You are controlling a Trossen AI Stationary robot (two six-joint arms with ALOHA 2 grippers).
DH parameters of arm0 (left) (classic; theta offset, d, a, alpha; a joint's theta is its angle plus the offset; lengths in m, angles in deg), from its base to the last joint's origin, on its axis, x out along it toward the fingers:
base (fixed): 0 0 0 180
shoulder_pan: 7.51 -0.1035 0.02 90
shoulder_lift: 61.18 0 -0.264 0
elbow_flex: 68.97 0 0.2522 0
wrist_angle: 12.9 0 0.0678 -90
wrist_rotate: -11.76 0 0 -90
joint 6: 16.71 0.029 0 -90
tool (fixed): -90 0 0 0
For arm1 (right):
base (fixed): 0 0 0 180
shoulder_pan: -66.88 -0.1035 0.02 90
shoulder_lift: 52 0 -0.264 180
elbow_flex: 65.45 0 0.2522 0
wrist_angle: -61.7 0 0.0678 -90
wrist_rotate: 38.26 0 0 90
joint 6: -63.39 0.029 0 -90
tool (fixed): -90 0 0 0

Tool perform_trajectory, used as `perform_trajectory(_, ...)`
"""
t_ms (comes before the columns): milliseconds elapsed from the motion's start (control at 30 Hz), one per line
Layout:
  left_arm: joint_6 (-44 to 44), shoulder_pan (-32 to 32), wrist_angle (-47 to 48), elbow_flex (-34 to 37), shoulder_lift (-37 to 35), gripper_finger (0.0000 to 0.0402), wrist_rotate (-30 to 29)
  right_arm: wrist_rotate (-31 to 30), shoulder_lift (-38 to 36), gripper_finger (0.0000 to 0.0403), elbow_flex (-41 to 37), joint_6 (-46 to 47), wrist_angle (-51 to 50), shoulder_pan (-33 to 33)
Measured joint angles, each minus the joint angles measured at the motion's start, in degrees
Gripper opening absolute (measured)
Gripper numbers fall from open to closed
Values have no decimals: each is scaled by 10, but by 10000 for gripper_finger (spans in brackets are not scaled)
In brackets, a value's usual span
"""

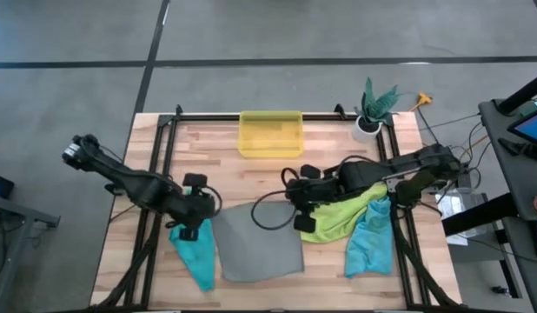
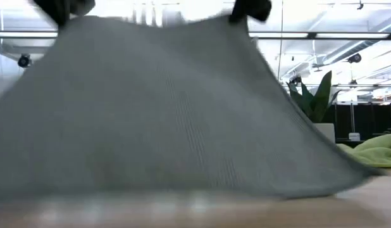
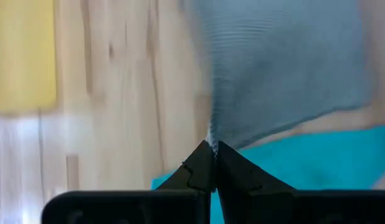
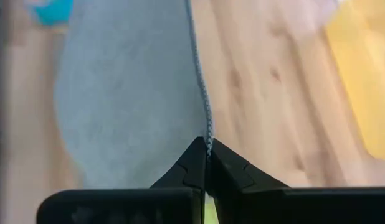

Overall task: Fold microfiber towels
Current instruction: Fold the gray microfiber cloth

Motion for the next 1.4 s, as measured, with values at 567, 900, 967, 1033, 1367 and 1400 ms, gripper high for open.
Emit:
perform_trajectory(567, 45, -80, -88, 182, -7, 0, -62, -50, 35, 9, -138, -3, 141, 79)
perform_trajectory(900, 129, -159, -107, 207, -23, 0, -65, -59, 35, 9, -136, -5, 158, 145)
perform_trajectory(967, 146, -176, -108, 208, -28, 0, -65, -59, 35, 9, -136, -4, 161, 152)
perform_trajectory(1033, 158, -196, -108, 208, -34, 0, -66, -59, 35, 9, -136, -3, 162, 157)
perform_trajectory(1367, 223, -278, -99, 203, -80, 0, -65, -60, 34, 9, -124, -2, 161, 162)
perform_trajectory(1400, 228, -282, -98, 202, -83, 0, -65, -60, 34, 9, -122, -3, 160, 163)
